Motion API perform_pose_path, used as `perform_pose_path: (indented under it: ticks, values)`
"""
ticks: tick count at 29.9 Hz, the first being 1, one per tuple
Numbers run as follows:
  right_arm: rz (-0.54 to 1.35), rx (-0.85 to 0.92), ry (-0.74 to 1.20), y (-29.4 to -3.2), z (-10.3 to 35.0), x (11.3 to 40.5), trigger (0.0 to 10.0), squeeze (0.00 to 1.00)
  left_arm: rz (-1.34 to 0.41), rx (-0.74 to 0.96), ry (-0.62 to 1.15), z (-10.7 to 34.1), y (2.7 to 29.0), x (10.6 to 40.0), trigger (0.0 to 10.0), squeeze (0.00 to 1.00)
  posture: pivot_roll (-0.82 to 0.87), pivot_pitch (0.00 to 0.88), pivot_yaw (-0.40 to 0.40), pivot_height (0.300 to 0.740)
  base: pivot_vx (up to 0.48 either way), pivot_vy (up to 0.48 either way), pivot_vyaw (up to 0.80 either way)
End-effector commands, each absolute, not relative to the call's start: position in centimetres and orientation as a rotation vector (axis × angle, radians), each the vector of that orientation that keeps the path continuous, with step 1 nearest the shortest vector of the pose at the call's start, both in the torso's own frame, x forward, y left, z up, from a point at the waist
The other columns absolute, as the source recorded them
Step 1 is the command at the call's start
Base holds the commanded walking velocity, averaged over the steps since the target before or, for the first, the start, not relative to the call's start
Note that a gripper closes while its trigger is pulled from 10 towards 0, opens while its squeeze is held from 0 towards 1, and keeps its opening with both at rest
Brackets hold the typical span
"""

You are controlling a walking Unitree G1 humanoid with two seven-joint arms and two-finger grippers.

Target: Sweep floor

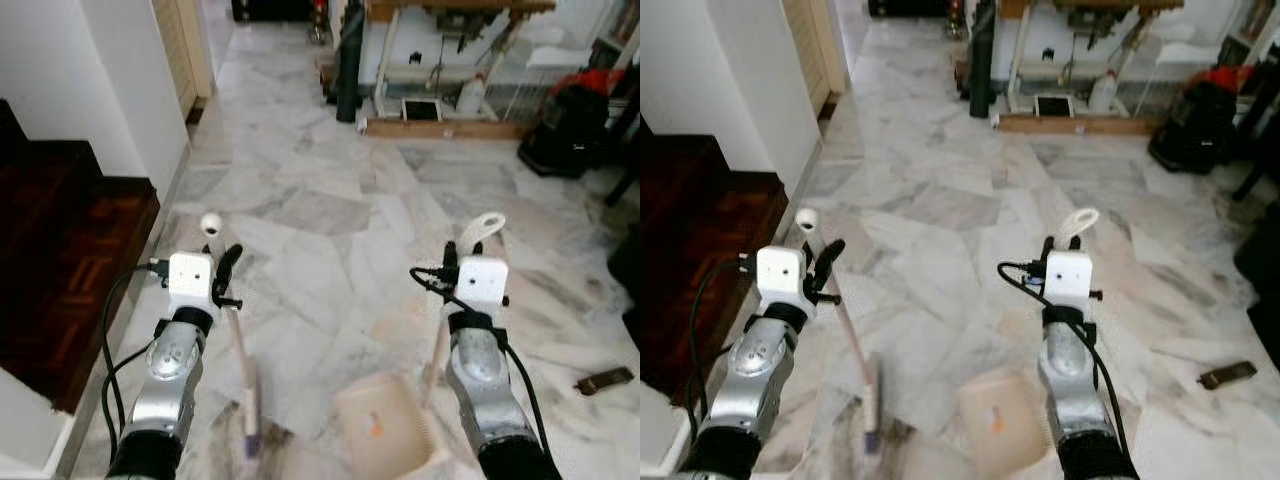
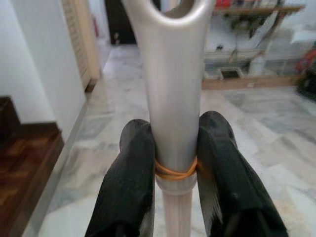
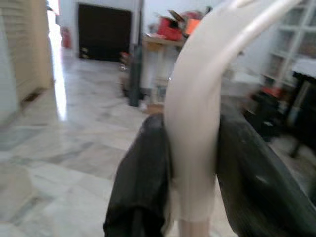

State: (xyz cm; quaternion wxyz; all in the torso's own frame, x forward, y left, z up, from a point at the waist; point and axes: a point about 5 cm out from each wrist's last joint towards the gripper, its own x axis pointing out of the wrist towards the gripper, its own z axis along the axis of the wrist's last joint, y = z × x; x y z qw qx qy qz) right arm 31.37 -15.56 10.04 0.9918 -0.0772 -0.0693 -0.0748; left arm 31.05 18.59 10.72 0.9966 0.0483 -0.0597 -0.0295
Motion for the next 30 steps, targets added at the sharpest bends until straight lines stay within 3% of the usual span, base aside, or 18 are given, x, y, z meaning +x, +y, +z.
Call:
perform_pose_path:
  ticks: [1, 30]
  values:
    - [-0.171, -0.134, -0.193, -16.01, 11.23, 31.56, 10.0, 0.0, -0.081, 0.105, -0.186, 12.17, 17.85, 31.5, 10.0, 0.0, -0.03, 0.036, -0.015, 0.74, 0.36, 0.0, 0.0]
    - [-0.187, -0.128, -0.204, -16.21, 11.36, 31.52, 10.0, 0.0, -0.083, 0.107, -0.188, 12.3, 17.88, 31.58, 10.0, 0.0, -0.03, 0.045, -0.015, 0.74, 0.358, 0.0, 0.0]
